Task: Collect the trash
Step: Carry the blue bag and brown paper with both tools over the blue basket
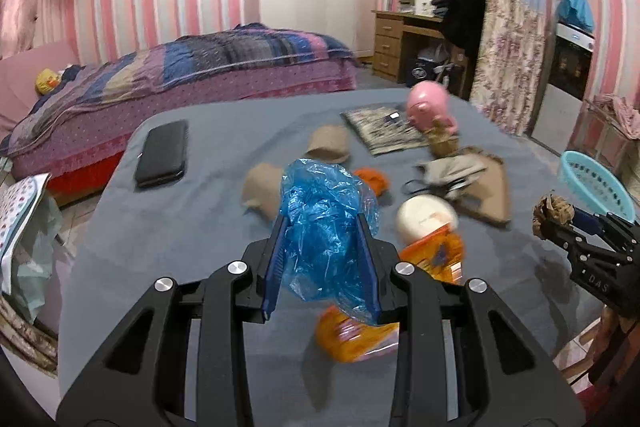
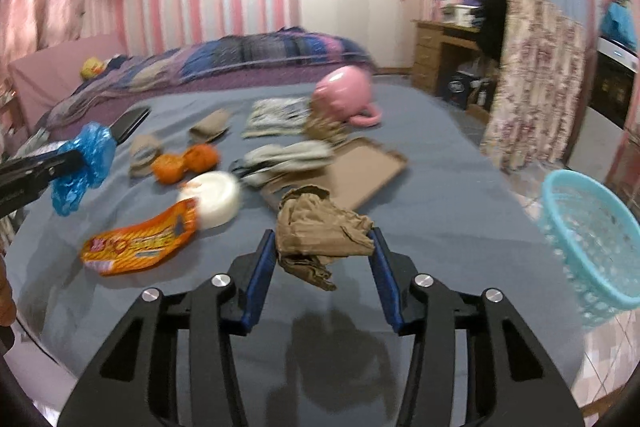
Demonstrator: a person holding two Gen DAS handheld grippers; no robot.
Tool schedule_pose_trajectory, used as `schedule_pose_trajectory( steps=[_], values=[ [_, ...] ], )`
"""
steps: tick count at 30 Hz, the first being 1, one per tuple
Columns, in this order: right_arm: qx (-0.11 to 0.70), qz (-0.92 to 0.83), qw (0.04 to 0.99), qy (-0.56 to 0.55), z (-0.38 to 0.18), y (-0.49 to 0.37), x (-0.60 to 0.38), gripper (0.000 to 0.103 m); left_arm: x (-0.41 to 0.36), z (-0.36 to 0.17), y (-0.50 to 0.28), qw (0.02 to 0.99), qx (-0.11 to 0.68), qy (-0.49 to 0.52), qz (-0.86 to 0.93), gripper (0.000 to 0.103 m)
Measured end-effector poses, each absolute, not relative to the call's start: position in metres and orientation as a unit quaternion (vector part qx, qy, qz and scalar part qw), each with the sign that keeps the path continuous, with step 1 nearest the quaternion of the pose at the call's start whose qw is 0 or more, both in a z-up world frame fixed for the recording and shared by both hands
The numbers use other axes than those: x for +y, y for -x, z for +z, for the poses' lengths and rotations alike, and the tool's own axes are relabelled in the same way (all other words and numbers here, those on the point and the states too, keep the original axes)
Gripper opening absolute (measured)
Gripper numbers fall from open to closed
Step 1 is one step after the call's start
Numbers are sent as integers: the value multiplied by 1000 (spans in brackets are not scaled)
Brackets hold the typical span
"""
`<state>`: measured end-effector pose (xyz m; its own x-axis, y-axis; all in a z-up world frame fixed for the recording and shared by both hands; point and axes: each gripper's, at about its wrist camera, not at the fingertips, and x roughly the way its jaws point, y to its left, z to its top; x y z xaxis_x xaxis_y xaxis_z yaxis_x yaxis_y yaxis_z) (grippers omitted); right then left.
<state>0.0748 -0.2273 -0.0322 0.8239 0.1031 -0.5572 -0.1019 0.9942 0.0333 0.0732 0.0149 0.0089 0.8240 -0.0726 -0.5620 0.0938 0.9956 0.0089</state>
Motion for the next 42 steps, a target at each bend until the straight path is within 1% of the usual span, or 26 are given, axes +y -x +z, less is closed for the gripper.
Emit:
schedule_pose_trajectory(
  steps=[5,13,21,26,33,39,42],
  values=[
    [271,-4,962,-16,-13,-64,-279,47,-28,32,-79,958,275,-23,-81,32],
    [243,-85,964,-68,14,-46,-372,47,-127,71,-90,953,244,-34,-175,32],
    [223,-151,958,-96,37,-45,-451,46,-206,89,-114,937,247,-25,-247,32],
    [227,-179,952,-103,39,-59,-487,46,-243,82,-133,928,258,-21,-268,32],
    [248,-213,938,-118,6,-68,-518,46,-293,54,-160,915,273,-53,-292,32],
    [260,-232,932,-105,-8,-73,-536,46,-334,28,-183,898,298,-55,-318,32],
    [269,-242,927,-99,-16,-75,-545,46,-361,18,-187,892,297,-75,-332,32]
  ],
)
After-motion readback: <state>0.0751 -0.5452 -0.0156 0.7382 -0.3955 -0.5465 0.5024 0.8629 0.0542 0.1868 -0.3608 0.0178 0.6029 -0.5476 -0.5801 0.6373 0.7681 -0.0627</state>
